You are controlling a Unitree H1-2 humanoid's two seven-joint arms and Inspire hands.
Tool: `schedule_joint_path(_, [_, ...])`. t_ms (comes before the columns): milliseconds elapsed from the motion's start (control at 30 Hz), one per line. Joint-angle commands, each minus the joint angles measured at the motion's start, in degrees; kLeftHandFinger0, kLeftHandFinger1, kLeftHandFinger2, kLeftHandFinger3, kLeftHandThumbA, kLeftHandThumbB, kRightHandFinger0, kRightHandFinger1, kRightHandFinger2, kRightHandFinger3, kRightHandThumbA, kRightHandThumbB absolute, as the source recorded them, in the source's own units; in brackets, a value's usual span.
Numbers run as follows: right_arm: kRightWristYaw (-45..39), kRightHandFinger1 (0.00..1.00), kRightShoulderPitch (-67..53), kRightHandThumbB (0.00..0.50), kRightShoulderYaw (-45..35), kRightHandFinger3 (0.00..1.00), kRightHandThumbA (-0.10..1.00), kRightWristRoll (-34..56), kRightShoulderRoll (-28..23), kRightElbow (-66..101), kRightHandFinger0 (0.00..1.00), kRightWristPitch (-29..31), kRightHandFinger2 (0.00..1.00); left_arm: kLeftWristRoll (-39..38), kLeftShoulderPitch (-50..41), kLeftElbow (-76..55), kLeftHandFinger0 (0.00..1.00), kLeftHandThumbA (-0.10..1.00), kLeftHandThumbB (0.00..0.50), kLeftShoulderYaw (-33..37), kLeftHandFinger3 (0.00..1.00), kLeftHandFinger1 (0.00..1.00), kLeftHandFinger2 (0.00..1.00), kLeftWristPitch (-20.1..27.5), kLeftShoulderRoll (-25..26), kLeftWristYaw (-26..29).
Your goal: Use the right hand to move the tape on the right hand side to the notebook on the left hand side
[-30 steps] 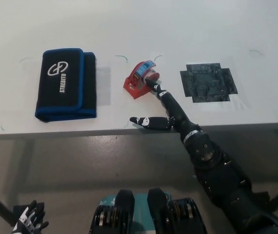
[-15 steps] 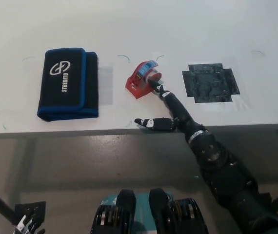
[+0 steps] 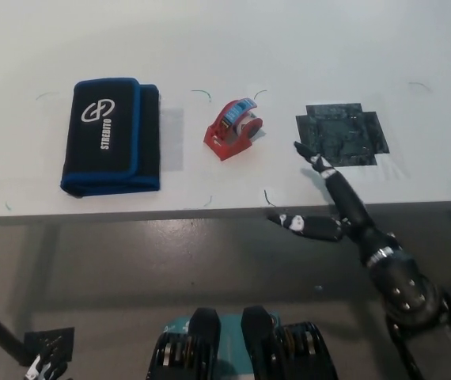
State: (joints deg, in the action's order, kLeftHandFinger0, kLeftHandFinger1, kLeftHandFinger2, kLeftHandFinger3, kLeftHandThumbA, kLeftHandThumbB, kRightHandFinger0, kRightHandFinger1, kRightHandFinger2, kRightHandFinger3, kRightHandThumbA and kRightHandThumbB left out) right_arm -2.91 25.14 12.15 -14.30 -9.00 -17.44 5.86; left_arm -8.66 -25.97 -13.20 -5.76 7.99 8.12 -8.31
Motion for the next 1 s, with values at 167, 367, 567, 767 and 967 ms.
schedule_joint_path(167, [-4.33,1.0,-18.25,0.192,-4.9,1.0,1.0,-2.61,-7.06,41.9,1.0,-12.25,1.0,-1.04,-1.34,0.32,0.98,0.47,0.142,-0.14,1.0,0.99,1.0,3.98,0.0,-0.58])
schedule_joint_path(367, [-0.71,1.0,-30.21,0.235,-7.18,1.0,1.0,-4.46,-8.88,44.8,1.0,-3.86,1.0,-1.55,-1.89,0.02,0.97,0.72,0.103,-0.39,1.0,0.98,1.0,3.62,-0.27,-0.37])
schedule_joint_path(567, [0.64,1.0,-41.17,0.234,-8.77,1.0,1.0,-7.45,-12.05,43.03,1.0,3.15,1.0,-1.68,-0.84,0.79,0.98,0.7,0.093,-0.41,1.0,0.98,1.0,3.89,-0.81,-0.08])
schedule_joint_path(767, [2.6,1.0,-49.13,0.178,-8.98,1.0,0.97,-8.25,-13.57,36.57,1.0,9.78,1.0,-1.05,-1.68,0.76,0.98,0.7,0.107,-0.4,1.0,0.99,1.0,4.22,-1.38,-0.06])
schedule_joint_path(967, [2.74,1.0,-49.31,0.127,-7.95,1.0,1.0,-8.56,-12.53,29.7,1.0,11.97,1.0,-0.71,-0.91,1.52,0.97,0.7,0.088,-0.49,1.0,0.98,0.98,4.25,-1.09,-0.3])
